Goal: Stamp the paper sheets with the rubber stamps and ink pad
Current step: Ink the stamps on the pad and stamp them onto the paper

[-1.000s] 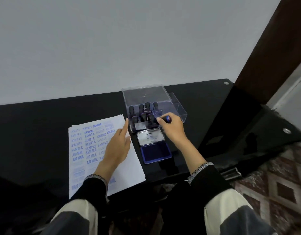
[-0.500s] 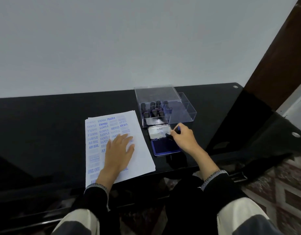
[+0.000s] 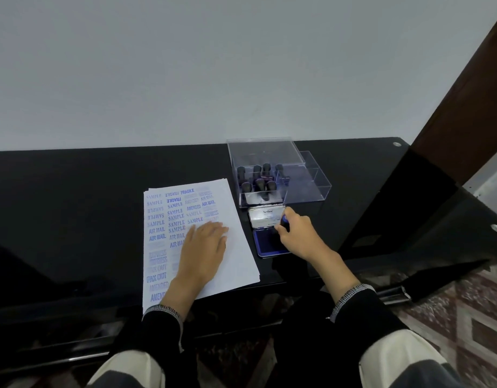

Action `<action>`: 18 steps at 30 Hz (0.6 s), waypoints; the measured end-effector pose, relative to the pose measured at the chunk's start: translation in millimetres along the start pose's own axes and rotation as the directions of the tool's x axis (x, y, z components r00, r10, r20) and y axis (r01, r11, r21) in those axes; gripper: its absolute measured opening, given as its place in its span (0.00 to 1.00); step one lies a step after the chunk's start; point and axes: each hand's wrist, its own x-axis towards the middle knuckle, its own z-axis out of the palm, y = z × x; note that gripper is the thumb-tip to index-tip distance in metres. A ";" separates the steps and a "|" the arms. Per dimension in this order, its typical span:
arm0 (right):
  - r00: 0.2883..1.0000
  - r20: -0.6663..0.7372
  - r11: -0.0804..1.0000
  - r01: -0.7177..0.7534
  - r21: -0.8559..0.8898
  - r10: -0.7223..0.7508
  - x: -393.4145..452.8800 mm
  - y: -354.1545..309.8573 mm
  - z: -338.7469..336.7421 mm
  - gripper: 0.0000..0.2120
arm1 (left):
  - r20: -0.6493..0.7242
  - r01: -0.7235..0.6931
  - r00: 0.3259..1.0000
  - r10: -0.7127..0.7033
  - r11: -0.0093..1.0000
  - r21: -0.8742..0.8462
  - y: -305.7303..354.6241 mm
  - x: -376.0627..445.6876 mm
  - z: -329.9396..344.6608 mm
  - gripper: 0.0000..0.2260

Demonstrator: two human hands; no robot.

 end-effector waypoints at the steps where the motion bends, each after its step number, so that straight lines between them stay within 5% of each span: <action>1: 1.000 -0.004 0.999 0.003 -0.046 -0.003 0.1 -1.1 2.1 0.05 | -0.013 -0.045 0.999 0.044 0.998 -0.038 4.2 0.2 -0.2 0.13; 5: 0.998 -0.025 0.977 0.053 -0.205 -0.059 -2.6 -7.0 7.0 0.06 | 0.066 -0.081 0.993 0.099 0.967 -0.240 25.9 0.5 1.4 0.16; 12: 0.998 -0.037 0.989 0.045 -0.139 -0.050 -2.0 -3.4 9.3 0.06 | 0.185 -0.101 0.975 0.125 0.986 -0.132 25.0 4.5 13.8 0.38; 18: 0.992 -0.052 0.966 0.097 -0.238 -0.113 -6.2 -4.0 14.5 0.08 | 0.147 -0.098 0.982 0.116 0.987 -0.127 24.2 4.1 18.9 0.38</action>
